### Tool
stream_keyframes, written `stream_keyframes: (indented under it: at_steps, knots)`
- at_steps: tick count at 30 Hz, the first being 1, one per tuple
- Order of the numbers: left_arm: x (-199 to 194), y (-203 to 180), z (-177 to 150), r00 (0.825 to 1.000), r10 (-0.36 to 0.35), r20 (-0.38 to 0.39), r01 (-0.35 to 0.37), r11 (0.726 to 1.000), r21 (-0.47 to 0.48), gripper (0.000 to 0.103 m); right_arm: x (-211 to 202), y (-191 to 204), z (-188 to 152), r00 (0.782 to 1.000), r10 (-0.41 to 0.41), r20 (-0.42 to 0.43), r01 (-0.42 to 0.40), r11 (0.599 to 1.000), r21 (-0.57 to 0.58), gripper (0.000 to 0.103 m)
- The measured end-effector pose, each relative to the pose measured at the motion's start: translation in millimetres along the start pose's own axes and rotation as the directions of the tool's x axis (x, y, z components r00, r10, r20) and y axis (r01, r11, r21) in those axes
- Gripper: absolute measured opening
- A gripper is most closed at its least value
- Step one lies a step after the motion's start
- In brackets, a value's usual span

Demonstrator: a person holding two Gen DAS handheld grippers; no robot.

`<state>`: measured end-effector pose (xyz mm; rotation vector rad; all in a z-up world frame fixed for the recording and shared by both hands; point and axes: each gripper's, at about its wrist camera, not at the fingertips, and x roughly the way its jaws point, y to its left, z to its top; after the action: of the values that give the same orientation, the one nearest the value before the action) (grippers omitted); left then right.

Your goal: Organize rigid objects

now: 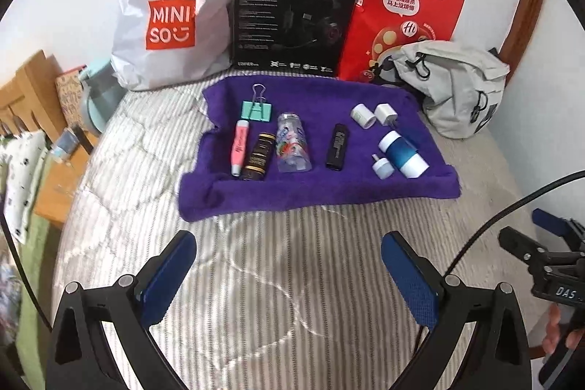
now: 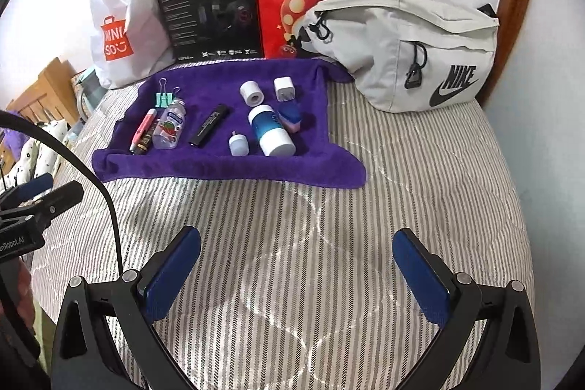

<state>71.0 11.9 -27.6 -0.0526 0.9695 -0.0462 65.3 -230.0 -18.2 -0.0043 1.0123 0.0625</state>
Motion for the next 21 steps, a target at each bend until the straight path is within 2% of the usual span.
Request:
stream_keyframes:
  at_steps: [5, 21]
  knots:
    - [-5, -7, 1, 0.999, 0.049, 0.009, -0.050, 0.998, 0.045, 0.102, 0, -5, -2, 1.000, -0.009, -0.012, 0.009, 1.000, 0.015, 0.103]
    - [-9, -19, 2, 0.997, 0.073, 0.010, -0.074, 0.993, 0.097, 0.102, -7, -3, 2, 1.000, -0.011, 0.012, 0.011, 1.000, 0.016, 0.103]
